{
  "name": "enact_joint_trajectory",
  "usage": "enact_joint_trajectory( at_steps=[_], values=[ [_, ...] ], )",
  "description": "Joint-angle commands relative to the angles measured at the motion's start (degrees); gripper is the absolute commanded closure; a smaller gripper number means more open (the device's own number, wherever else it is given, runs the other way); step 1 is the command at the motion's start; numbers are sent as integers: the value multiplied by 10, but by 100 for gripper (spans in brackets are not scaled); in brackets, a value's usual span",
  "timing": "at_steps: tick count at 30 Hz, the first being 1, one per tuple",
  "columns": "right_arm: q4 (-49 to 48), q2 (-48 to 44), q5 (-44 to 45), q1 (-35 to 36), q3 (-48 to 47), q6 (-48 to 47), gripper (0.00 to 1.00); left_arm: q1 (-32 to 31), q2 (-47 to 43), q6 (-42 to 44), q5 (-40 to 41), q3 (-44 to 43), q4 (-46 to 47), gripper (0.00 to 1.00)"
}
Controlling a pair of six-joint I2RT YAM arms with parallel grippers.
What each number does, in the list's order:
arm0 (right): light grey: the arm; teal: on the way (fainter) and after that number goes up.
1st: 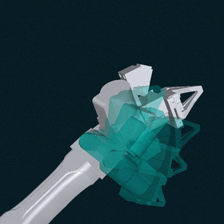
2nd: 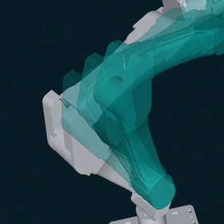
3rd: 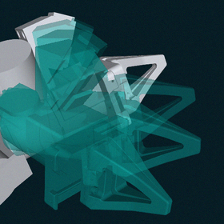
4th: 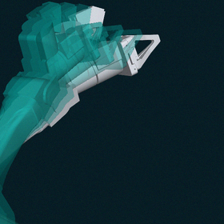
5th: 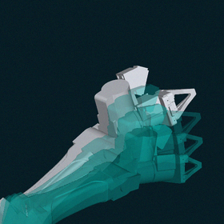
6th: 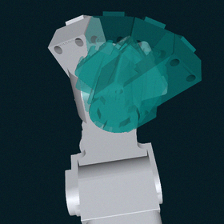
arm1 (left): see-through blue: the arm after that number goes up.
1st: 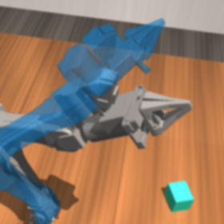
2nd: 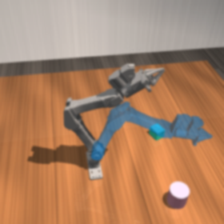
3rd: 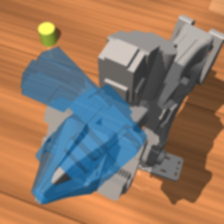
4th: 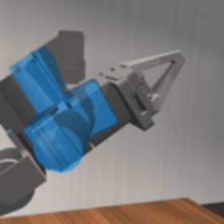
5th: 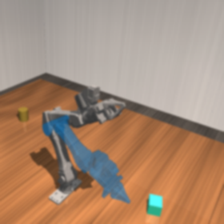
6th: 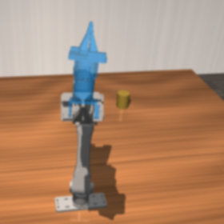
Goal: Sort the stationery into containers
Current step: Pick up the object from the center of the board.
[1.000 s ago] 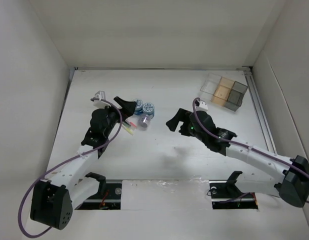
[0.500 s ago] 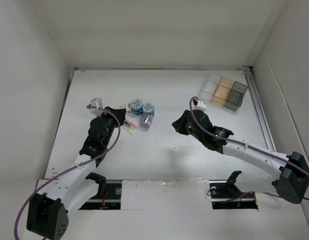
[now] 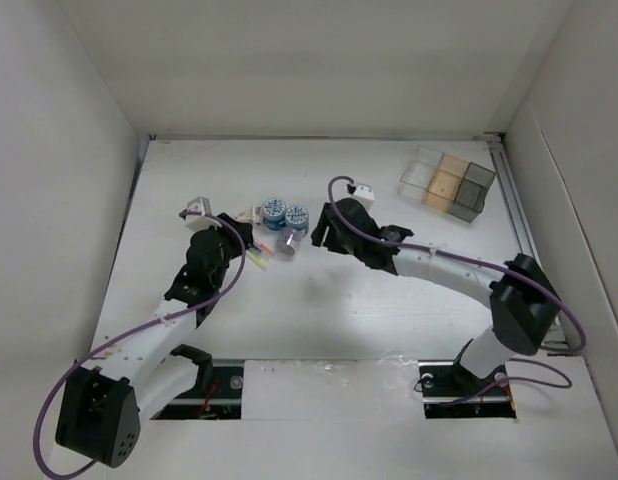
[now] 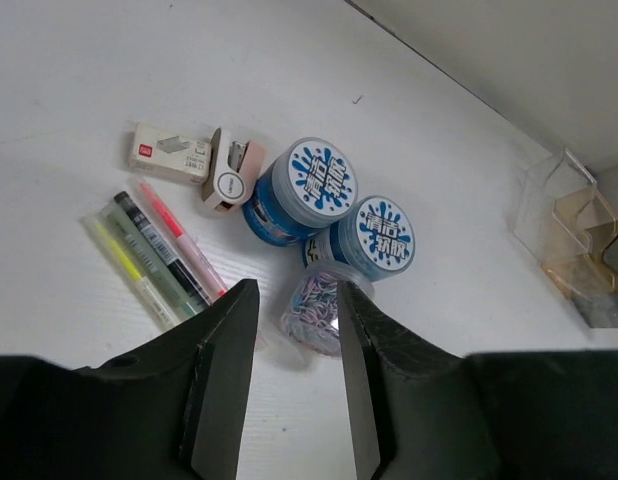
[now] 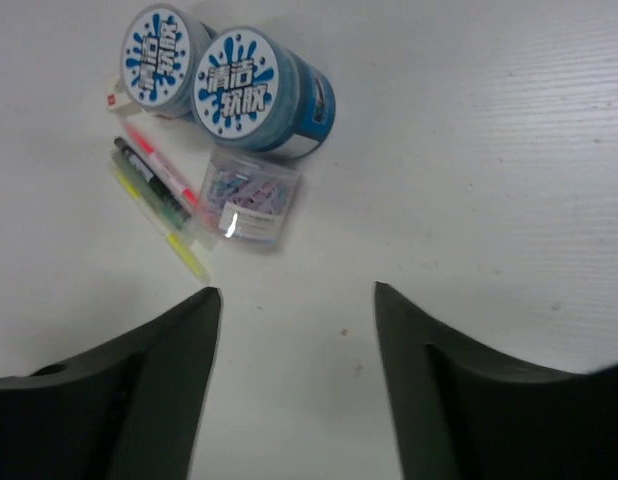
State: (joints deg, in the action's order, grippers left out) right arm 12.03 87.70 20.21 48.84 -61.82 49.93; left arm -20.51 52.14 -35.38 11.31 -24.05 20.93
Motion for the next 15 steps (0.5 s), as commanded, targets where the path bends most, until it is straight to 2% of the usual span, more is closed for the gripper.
enact_joint_trajectory(
  at_steps=[1, 2, 4, 7, 15],
  values=[
    [23, 56, 19, 6, -85, -26, 32, 0, 3, 9, -10, -36, 3, 66],
    [33, 70, 19, 6, -101, -33, 22, 0, 3, 9, -18, -42, 3, 64],
    [40, 96, 24, 11, -142, -48, 17, 0, -8, 9, -18, -42, -11, 63],
    [72, 156, 36, 11, -195, -67, 16, 0, -27, 9, -25, -35, -11, 58],
    [141, 280, 78, 11, -344, -100, 14, 0, -13, -1, -44, -35, -10, 58]
  ],
)
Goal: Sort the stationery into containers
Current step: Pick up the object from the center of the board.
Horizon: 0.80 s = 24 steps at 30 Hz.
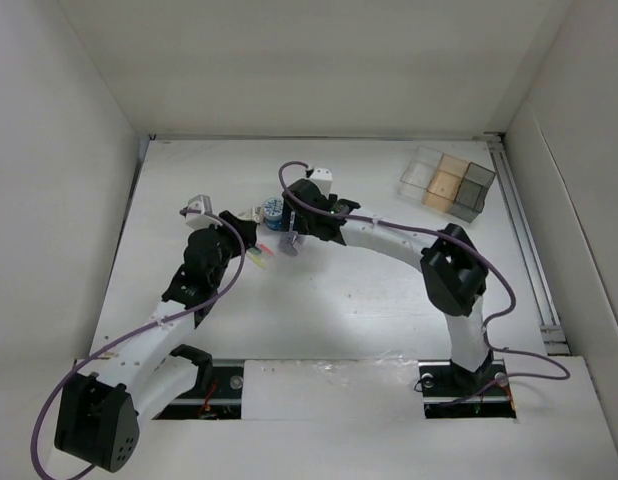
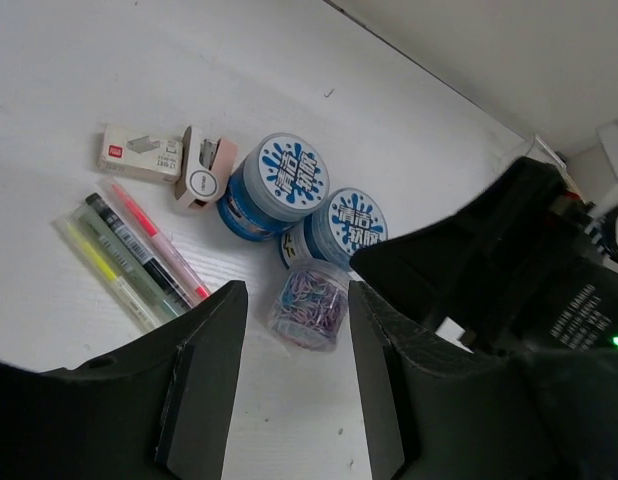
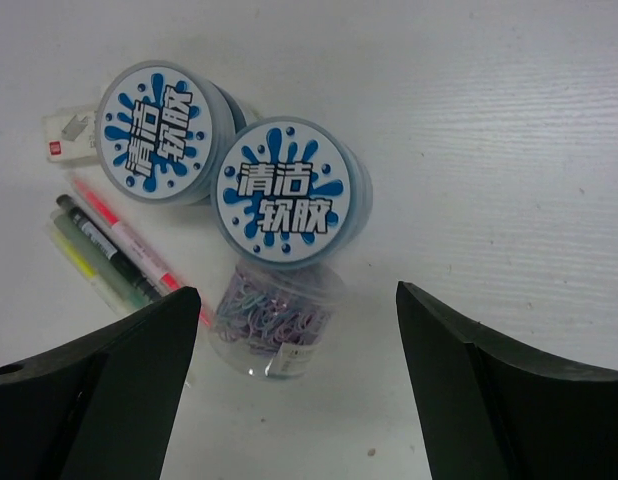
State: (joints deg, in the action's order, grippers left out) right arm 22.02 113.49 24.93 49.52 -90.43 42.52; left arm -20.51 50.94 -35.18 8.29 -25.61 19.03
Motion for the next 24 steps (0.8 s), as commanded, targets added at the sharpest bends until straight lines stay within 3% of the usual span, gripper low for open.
enact_joint_trajectory(
  at_steps=[1, 11, 16, 24],
  values=[
    [50, 32, 31, 4, -71, -31, 14, 0, -1, -3, -14, -19, 9, 58],
    [67, 108, 44, -1, -151, -57, 10, 0, -31, -9, -19, -8, 22, 57],
    [58, 122, 57, -6, -164, -68, 10, 0, -33, -9, -19, -8, 17, 50],
    [58, 148, 46, -24, -192, -73, 19, 0, -64, -14, -19, 5, 22, 49]
  ],
)
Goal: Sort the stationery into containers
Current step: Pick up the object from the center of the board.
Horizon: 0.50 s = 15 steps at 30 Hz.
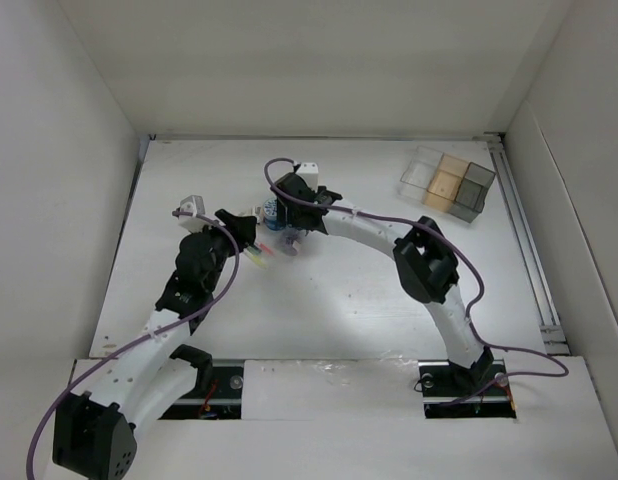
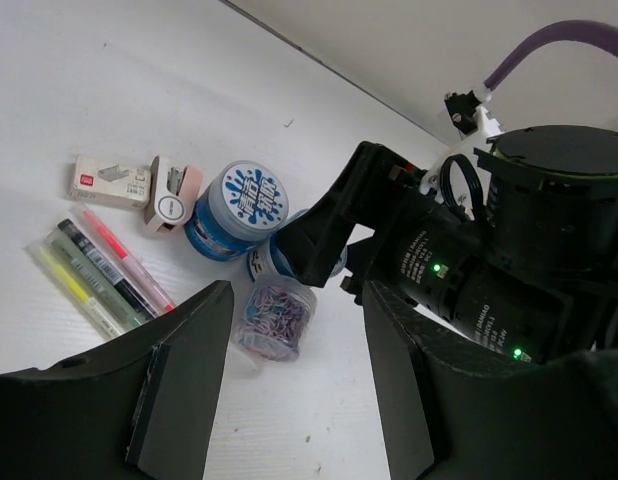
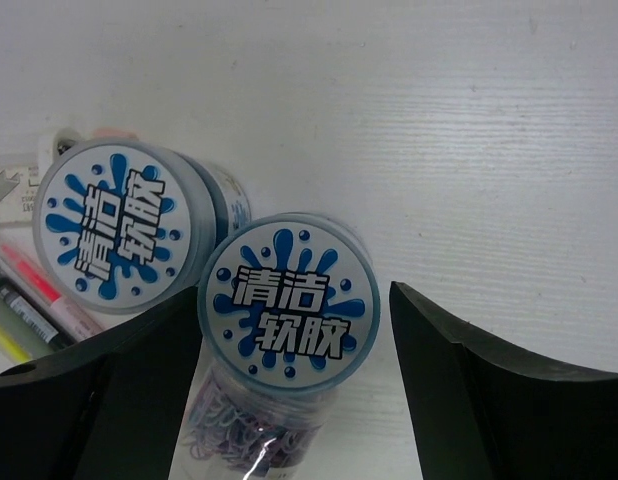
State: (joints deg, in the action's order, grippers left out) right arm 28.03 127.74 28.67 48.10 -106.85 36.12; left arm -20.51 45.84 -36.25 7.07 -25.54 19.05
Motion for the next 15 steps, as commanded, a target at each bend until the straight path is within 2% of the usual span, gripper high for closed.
enact_joint_trajectory(
  at_steps=[1, 4, 5, 8, 13, 15],
  values=[
    [-7, 11, 9, -10, -28, -9, 21, 0, -7, -3, -7, 4, 22, 49],
    [-7, 11, 3, -10, -28, -9, 31, 0, 5, -3, -12, 4, 27, 49],
    [-7, 11, 3, -10, -28, -9, 37, 0, 5, -3, -18, -1, 27, 49],
    [-19, -23, 3, -10, 1, 4, 48, 0, 5, -3, -18, -1, 27, 49],
    [-42, -114, 3, -27, 38, 10, 52, 0, 5, -8, -38, 4, 40, 49],
    [-42, -152, -3, -55, 45, 16, 52, 0, 10, -8, -45, 4, 40, 49]
  ],
)
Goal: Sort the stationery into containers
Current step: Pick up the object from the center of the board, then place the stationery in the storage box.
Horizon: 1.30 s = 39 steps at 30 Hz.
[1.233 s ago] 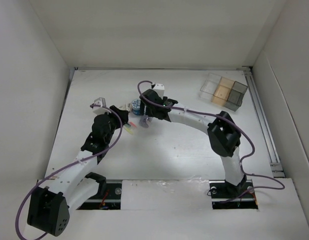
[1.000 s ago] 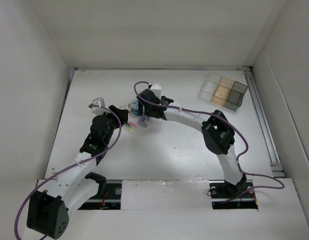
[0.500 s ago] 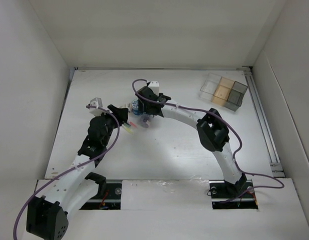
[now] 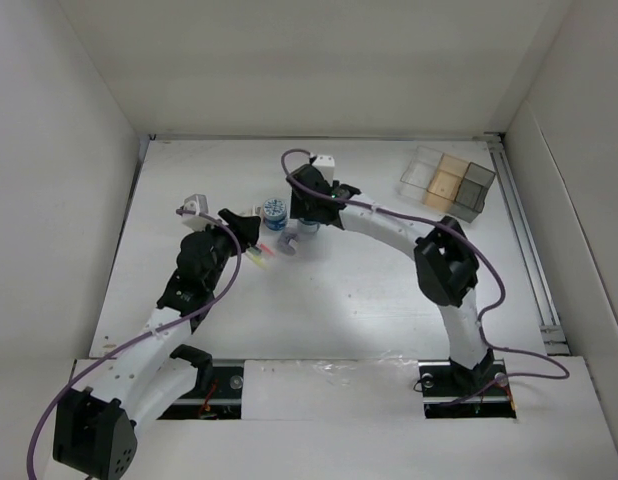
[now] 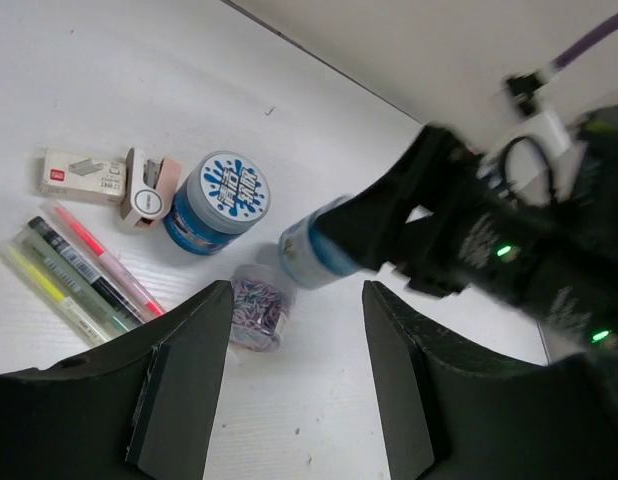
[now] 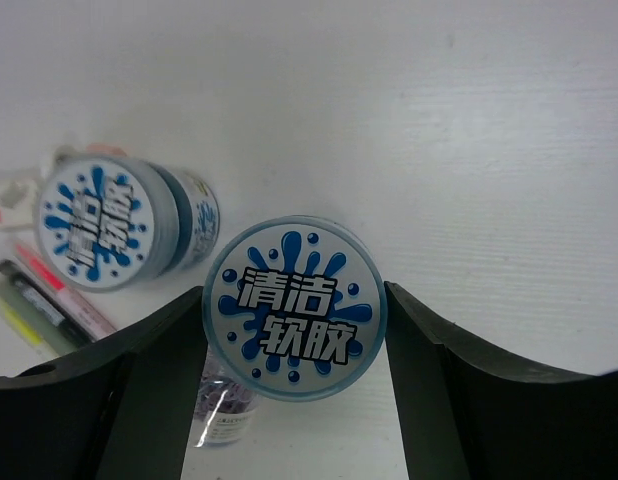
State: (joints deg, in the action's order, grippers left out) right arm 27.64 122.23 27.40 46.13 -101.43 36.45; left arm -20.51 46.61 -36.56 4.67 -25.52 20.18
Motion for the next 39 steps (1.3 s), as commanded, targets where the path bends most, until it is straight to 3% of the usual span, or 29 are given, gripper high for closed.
enact_joint_trajectory(
  at_steps=[1, 5, 7, 14, 20, 39],
  values=[
    [-38, -107, 4, -51, -10, 13, 52, 0, 2, -5, -31, 4, 35, 49],
    [-38, -126, -13, -150, -23, 41, 53, 0, 15, 1, -52, 4, 42, 49],
    [-33, -126, -13, -234, -49, 61, 53, 0, 21, 6, -58, 4, 48, 49],
    [0, -52, 3, -353, -135, 82, 53, 0, 27, 11, -63, -1, 48, 47],
    [50, 19, 2, -398, -236, 71, 53, 0, 44, 11, -74, -7, 53, 47],
    [26, 68, 42, -404, -208, 34, 53, 0, 66, 11, -79, -7, 64, 47]
  ],
)
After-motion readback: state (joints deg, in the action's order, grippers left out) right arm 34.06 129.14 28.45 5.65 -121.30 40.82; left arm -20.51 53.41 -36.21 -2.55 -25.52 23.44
